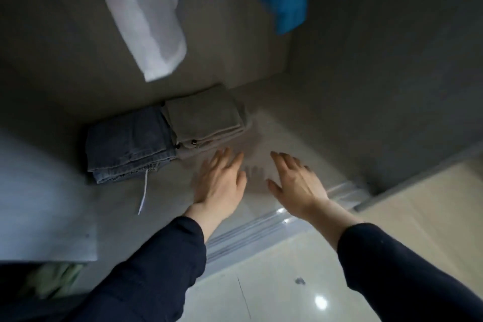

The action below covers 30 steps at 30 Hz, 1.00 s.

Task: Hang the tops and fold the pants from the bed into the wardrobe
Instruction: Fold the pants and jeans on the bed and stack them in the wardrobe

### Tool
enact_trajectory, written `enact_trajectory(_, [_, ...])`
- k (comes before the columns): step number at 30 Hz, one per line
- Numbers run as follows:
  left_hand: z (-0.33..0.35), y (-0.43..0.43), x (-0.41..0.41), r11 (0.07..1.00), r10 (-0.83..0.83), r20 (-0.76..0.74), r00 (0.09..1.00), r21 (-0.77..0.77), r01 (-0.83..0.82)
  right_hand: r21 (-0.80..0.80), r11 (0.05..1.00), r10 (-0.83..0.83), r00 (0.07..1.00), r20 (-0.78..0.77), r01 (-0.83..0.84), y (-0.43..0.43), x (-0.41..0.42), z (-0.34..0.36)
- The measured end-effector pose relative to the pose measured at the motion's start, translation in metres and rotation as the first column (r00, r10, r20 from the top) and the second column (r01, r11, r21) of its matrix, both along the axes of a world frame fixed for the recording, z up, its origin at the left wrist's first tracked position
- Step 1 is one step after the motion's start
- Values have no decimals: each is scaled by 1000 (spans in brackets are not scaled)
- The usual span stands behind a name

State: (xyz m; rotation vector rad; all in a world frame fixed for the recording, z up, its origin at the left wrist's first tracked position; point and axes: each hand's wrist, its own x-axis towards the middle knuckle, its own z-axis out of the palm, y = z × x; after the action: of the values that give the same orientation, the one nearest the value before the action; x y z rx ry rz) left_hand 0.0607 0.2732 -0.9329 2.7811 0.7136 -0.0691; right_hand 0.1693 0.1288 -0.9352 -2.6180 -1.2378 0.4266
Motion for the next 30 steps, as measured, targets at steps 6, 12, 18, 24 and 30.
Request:
enact_trajectory(6, [162,-96,-21,978,-179,-117,977,-127,164,-92,991,-101,994,-40,97,-109,-51,171])
enact_trajectory(12, [335,-185,-21,926,-357,-121,926,-178,334,-170,950,-272,961,-41,261,-210,-91,338])
enact_trajectory(18, [441,-285,-2,861,-494,-117,861,-201,467,-186,850,-500,866,4,492,-309,-102,455])
enact_trajectory(24, [502,-409,56,773,-626,-81,776,-202,602,-156,748,-645,762,61,645,-414,-72,527])
enact_trajectory(30, [549,-508,129,718,-688,-10,726,-159,678,-132,660,-728,673,132,740,-511,-14,571])
